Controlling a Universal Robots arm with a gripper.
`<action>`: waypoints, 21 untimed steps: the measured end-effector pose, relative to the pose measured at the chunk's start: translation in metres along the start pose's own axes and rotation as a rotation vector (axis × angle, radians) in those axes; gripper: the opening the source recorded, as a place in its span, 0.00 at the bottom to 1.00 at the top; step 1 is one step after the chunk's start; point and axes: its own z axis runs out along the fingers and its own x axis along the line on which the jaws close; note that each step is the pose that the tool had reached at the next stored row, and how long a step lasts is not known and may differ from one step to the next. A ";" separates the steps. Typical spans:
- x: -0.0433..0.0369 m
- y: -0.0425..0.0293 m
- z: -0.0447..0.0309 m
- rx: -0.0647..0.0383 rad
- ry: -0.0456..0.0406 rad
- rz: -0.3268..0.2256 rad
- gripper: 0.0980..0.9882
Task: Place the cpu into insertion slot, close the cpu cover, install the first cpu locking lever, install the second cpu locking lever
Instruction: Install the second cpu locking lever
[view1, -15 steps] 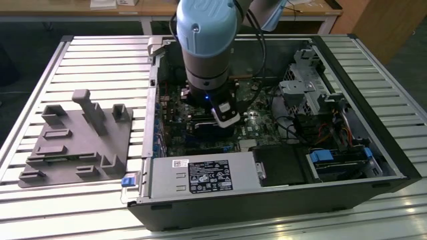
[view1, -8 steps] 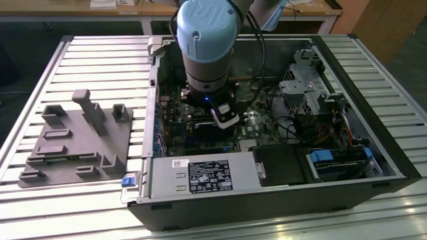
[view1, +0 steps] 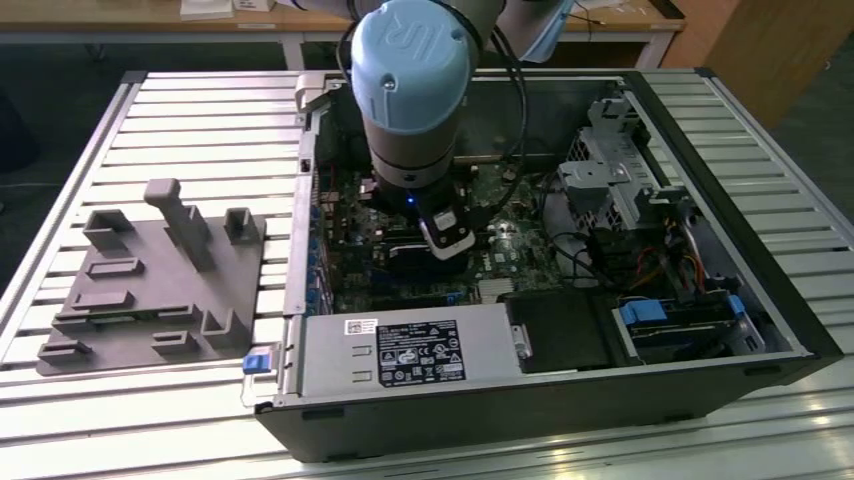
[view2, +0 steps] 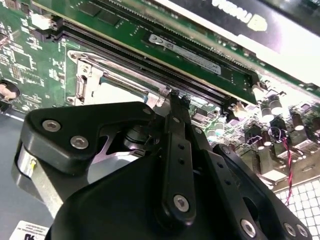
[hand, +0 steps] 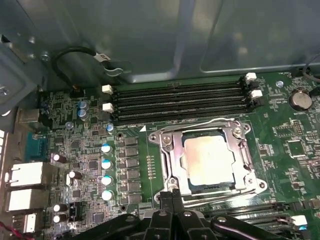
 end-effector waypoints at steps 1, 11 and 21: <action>0.0013 0.0004 0.0005 0.000 0.0000 0.000 0.01; 0.0075 0.0056 0.0047 0.003 -0.0004 0.000 0.01; 0.0071 0.0156 -0.0203 0.012 -0.0015 -0.001 0.01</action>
